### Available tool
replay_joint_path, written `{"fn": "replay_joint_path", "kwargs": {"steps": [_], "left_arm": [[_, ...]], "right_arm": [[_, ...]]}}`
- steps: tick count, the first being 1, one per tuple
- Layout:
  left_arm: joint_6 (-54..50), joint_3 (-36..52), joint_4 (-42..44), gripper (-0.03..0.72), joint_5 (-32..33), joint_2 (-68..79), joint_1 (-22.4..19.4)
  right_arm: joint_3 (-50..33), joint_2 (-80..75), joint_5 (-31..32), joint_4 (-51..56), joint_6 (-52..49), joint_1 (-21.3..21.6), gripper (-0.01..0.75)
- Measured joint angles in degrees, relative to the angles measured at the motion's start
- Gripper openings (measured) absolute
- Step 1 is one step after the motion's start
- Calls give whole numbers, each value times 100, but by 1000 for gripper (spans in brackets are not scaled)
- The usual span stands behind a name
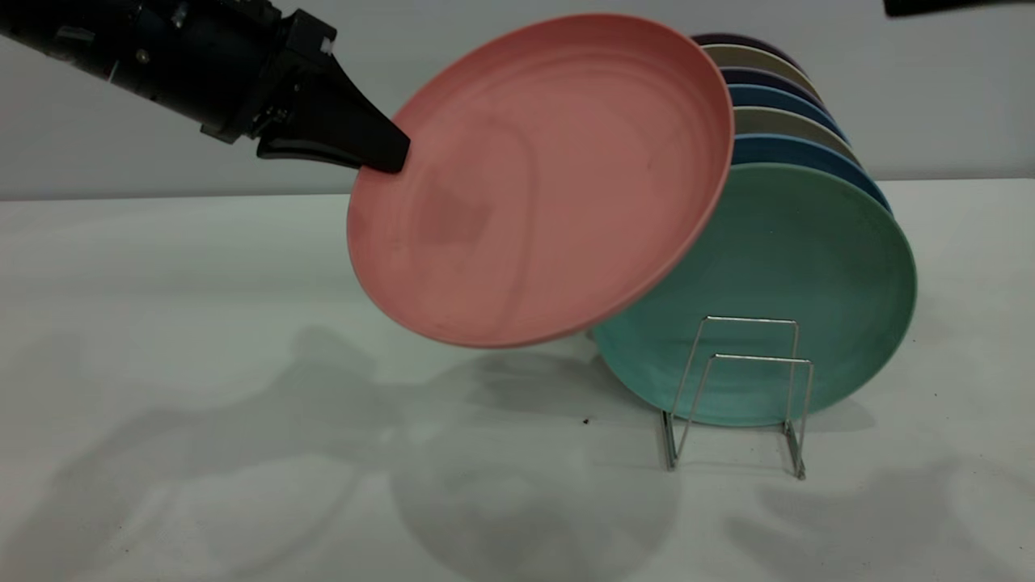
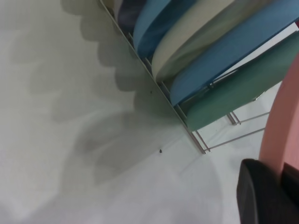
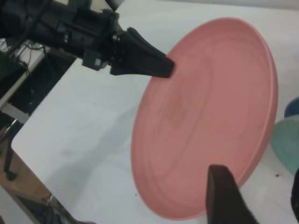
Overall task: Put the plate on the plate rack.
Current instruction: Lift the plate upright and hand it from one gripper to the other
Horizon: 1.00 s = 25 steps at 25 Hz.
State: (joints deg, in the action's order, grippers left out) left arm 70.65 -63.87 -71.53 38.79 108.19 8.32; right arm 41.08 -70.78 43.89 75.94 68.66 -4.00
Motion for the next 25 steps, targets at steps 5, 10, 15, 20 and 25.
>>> {"fn": "replay_joint_path", "kwargs": {"steps": [5, 10, 15, 20, 25], "left_arm": [[14, 6, -32, 14, -17, 0, 0], [143, 179, -223, 14, -85, 0, 0], [280, 241, -435, 14, -118, 0, 18], [359, 241, -499, 14, -218, 0, 315], [386, 241, -529, 14, -414, 0, 603]], "right_arm": [[0, -217, 5, 0, 89, 0, 365], [0, -333, 46, -18, 138, 0, 365], [-17, -494, 70, -23, 248, 0, 365], [-16, -696, 266, 17, 364, 0, 365], [-16, -834, 281, 42, 393, 0, 365]]}}
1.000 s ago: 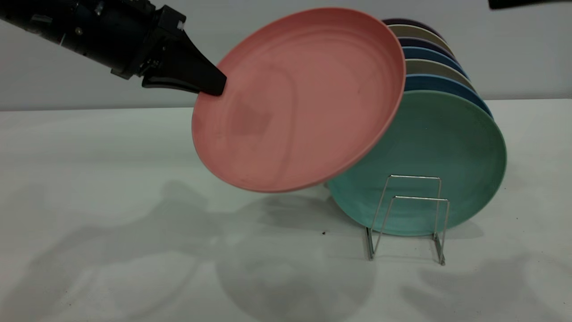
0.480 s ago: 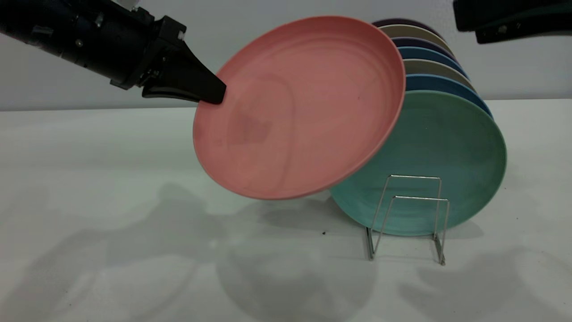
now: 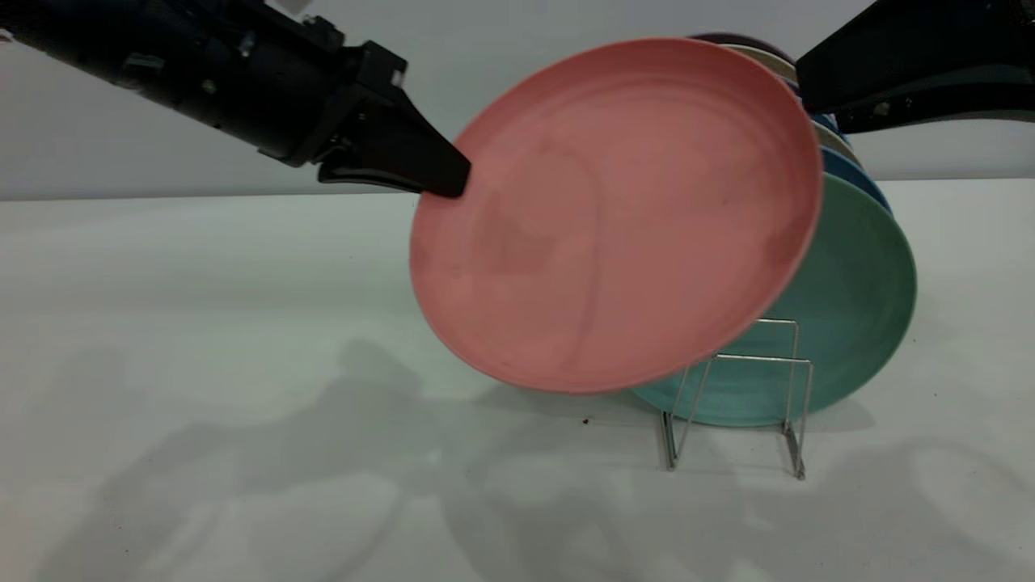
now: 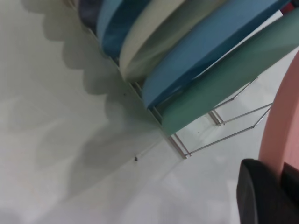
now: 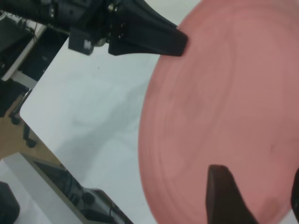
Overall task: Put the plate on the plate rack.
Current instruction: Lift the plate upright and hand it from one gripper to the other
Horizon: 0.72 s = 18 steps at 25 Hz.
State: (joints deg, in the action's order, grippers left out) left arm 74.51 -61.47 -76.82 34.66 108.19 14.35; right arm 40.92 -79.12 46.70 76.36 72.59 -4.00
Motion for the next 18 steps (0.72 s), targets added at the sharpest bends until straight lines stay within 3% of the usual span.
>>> {"fn": "replay_joint_path", "kwargs": {"steps": [18], "left_arm": [[22, 0, -96, 13, -21, 0, 21]], "right_arm": [[0, -488, -374, -92, 66, 0, 365]]}}
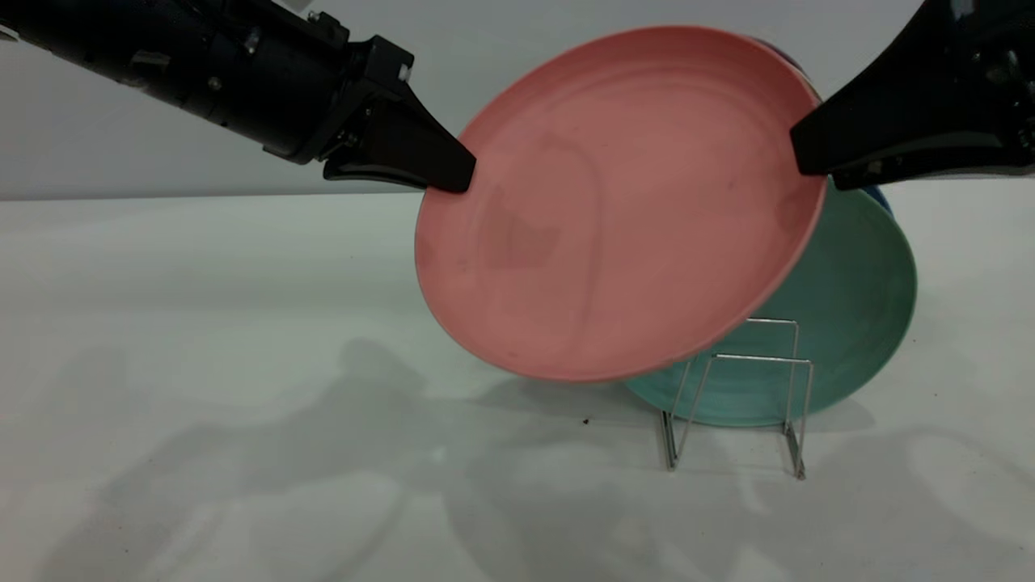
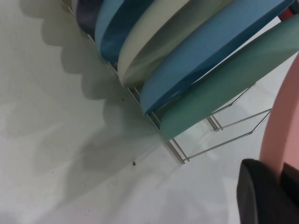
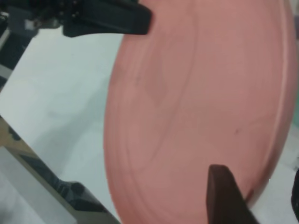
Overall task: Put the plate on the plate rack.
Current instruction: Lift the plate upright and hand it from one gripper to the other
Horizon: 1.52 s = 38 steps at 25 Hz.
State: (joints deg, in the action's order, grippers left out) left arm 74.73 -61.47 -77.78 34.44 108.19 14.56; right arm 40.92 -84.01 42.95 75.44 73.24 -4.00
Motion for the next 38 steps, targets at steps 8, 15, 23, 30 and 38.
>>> {"fn": "replay_joint_path", "kwargs": {"steps": [8, 15, 23, 30, 38], "left_arm": [[25, 0, 0, 13, -14, 0, 76], [80, 0, -99, 13, -43, 0, 394], [183, 0, -352, 13, -55, 0, 459], [225, 4, -368, 14, -60, -16, 459], [220, 4, -379, 62, -25, -16, 459]], "right_arm": [[0, -23, -123, 28, 20, 0, 365], [0, -145, 82, 194, 83, 0, 365], [0, -672, 455, 229, 196, 0, 331], [0, -726, 341, 309, 376, 6, 152], [0, -726, 249, 309, 506, 6, 152]]}}
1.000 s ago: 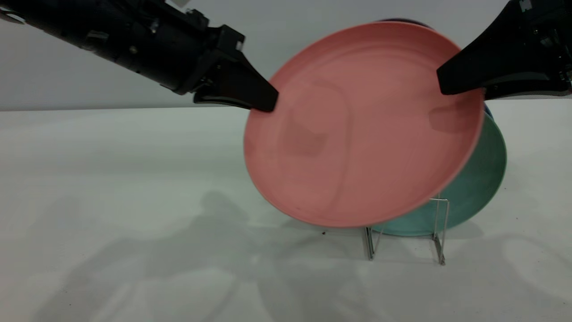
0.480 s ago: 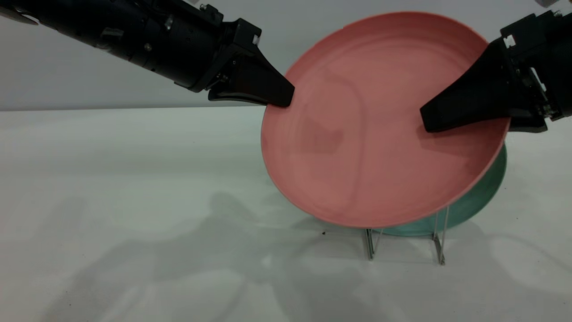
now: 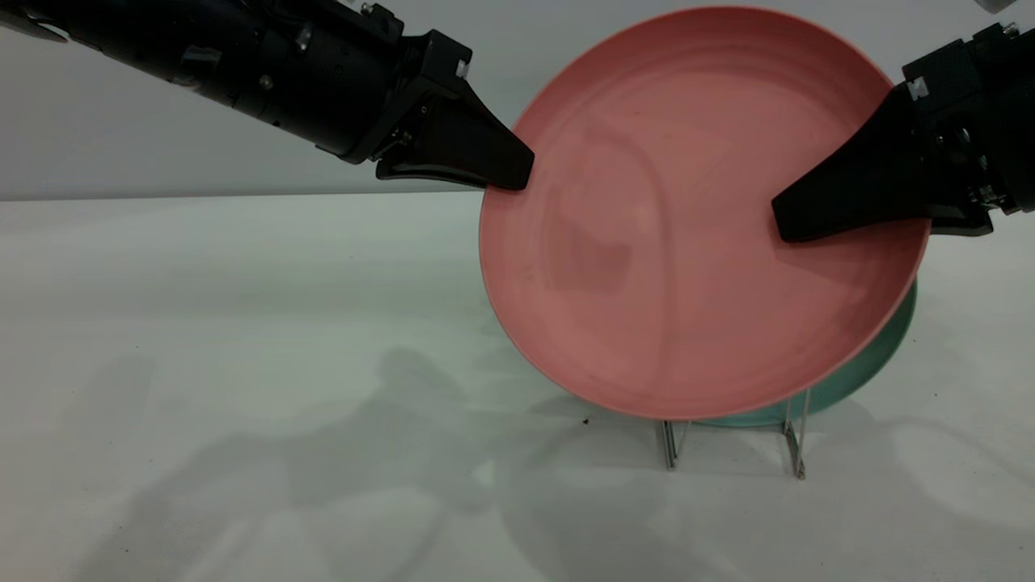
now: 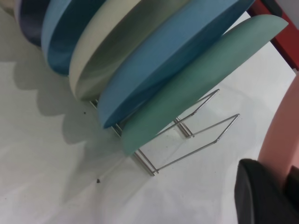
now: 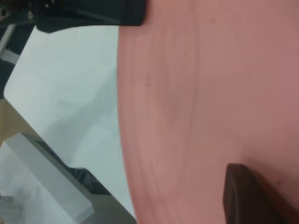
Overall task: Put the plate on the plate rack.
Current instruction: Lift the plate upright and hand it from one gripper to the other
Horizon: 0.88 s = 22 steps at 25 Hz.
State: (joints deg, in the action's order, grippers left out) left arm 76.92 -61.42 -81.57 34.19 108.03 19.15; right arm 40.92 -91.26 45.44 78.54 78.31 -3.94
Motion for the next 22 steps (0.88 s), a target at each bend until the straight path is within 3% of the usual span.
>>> {"fn": "replay_joint_path", "kwargs": {"steps": [2, 7, 11, 16, 22], "left_arm": [[-4, 0, -22, 107, 70, 0, 0], [-12, 0, -56, 318, 169, 0, 7], [-19, 0, -72, 443, 273, 0, 7], [-59, 0, -67, 478, 526, -84, -161], [-190, 0, -25, 482, 852, -587, -744]], "right_arm": [[0, 0, -89, -21, 30, 0, 134], [0, 0, -182, -232, 43, -5, 117], [78, 0, -194, -347, 55, -5, 117], [378, 273, -389, -1066, -181, -5, 117], [758, 628, -801, -3057, -1229, -5, 117]]}}
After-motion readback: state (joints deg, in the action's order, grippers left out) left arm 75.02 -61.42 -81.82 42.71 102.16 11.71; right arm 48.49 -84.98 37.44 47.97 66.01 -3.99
